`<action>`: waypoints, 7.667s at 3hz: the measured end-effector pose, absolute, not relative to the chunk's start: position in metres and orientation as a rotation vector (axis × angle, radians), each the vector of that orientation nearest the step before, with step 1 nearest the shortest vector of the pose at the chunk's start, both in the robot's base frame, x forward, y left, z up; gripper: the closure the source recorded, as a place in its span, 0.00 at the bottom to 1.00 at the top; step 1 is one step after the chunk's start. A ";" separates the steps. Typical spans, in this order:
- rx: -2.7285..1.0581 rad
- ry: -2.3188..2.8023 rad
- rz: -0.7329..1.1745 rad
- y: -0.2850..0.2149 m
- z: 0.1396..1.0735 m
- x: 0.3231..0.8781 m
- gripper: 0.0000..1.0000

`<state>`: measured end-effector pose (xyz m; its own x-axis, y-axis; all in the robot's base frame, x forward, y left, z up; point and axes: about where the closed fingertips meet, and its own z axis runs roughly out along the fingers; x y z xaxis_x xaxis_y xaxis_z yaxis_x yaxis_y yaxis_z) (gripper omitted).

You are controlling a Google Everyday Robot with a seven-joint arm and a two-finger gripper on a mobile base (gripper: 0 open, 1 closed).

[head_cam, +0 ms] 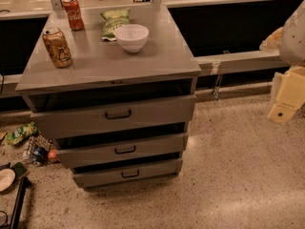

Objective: Open middle drawer

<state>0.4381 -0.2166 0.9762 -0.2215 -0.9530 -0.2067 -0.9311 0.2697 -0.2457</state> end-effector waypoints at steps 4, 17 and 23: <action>-1.726 2.088 0.189 -0.153 0.805 0.464 0.00; -2.021 1.582 0.427 -0.045 0.463 0.647 0.00; -2.021 1.766 0.581 -0.054 0.452 0.587 1.00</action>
Offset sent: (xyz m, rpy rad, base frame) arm 0.0290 0.0340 -0.1282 0.1770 0.0202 -0.0047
